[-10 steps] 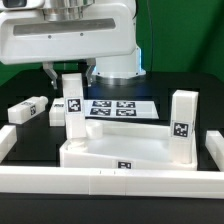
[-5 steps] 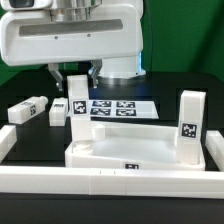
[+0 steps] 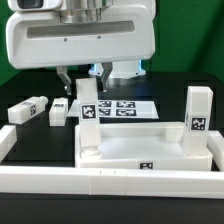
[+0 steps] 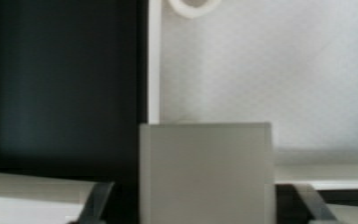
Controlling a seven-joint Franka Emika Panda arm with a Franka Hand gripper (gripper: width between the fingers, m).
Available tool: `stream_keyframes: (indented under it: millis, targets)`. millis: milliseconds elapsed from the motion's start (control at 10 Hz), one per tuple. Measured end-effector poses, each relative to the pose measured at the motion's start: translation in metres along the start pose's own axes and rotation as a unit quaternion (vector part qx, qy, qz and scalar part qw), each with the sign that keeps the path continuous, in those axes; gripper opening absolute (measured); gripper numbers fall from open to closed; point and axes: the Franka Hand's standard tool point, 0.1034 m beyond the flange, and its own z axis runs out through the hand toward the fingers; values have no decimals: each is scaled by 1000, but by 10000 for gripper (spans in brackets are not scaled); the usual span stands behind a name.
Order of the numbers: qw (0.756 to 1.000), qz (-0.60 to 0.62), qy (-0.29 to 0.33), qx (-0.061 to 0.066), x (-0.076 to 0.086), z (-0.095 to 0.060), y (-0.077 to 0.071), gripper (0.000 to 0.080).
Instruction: Assemble desk
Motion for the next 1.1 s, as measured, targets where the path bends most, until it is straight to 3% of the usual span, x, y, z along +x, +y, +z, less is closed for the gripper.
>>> stream_keyframes:
  millis: [500,1100]
  targets:
    - [1000,-21,2,0,21,-1,-15,290]
    - [999,-39,0,1,27,-1,-17,290]
